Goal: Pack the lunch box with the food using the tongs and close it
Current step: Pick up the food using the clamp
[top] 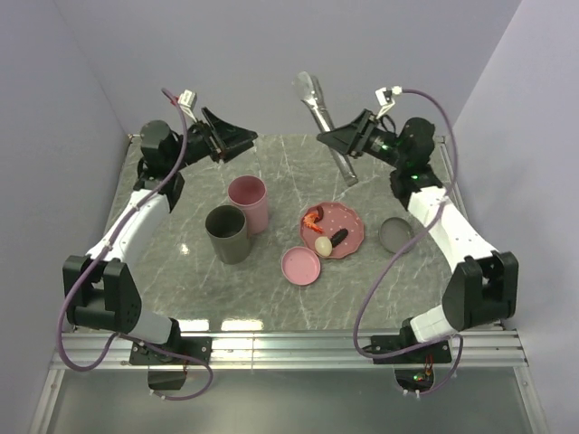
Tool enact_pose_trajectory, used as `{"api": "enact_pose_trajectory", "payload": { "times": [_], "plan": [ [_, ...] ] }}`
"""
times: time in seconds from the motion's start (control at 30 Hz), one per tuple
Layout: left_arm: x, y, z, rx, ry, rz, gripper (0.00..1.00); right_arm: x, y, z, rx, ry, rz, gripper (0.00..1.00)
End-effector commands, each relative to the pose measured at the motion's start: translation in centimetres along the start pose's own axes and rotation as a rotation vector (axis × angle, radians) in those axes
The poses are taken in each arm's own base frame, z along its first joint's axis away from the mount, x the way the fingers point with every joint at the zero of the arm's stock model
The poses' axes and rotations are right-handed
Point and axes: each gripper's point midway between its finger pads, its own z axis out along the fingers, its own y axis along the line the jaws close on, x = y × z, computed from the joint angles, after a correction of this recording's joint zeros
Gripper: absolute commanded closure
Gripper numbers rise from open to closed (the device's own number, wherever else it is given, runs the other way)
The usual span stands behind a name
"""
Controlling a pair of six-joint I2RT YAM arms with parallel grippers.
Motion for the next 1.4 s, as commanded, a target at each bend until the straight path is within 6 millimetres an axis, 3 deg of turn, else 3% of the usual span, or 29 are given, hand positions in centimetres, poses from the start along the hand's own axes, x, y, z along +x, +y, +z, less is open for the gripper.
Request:
{"api": "enact_pose_trajectory", "payload": {
  "times": [0.0, 0.03, 0.1, 0.13, 0.2, 0.23, 0.33, 0.53, 0.77, 0.97, 1.23, 1.37],
  "plan": [
    [-0.7, -2.9, -1.6, -0.003, 0.064, 0.229, 0.22, 0.0, -0.2, -3.6, 0.114, 0.11, -0.206, 0.48],
    [-0.6, -2.1, -1.9, -0.041, 0.087, 0.258, 0.21, 0.0, -0.7, -4.3, 0.148, 0.127, -0.229, 0.48],
    [-1.7, -3.0, -2.3, -0.062, 0.091, 0.359, 0.2, 0.3, -1.7, -6.3, 0.23, 0.183, -0.288, 0.48],
    [-1.5, -2.7, -2.7, -0.08, 0.118, 0.345, 0.08, 0.3, -2.2, -7.0, 0.26, 0.198, -0.306, 0.48],
    [-2.2, -3.4, -3.3, -0.079, 0.141, 0.425, 0.04, 0.8, -3.3, -9.1, 0.34, 0.256, -0.348, 0.48],
    [-2.6, -3.9, -3.4, -0.075, 0.151, 0.447, 0.04, 1.1, -3.7, -9.6, 0.365, 0.279, -0.362, 0.48],
    [-2.3, -2.9, -4.5, -0.129, 0.202, 0.417, 0.04, 2.7, -4.8, -12.3, 0.463, 0.387, -0.375, 0.48],
    [-2.9, -2.2, -6.1, -0.203, 0.223, 0.52, 0.02, 5.8, -6.7, -15.8, 0.561, 0.565, -0.383, 0.48],
    [-1.4, -1.9, -8.1, -0.239, 0.263, 0.6, 0.01, 9.6, -7.8, -18.9, 0.577, 0.73, -0.361, 0.5],
    [-0.2, -2.3, -9.0, -0.234, 0.273, 0.622, 0.0, 13.0, -7.4, -21.1, 0.541, 0.859, -0.295, 0.53],
    [0.1, -2.7, -9.6, -0.249, 0.24, 0.655, 0.01, 16.9, -6.6, -23.2, 0.508, 0.977, -0.244, 0.52],
    [0.4, -2.3, -9.7, -0.25, 0.24, 0.645, 0.01, 18.2, -7.2, -23.1, 0.533, 1.011, -0.238, 0.5]
  ]
}}
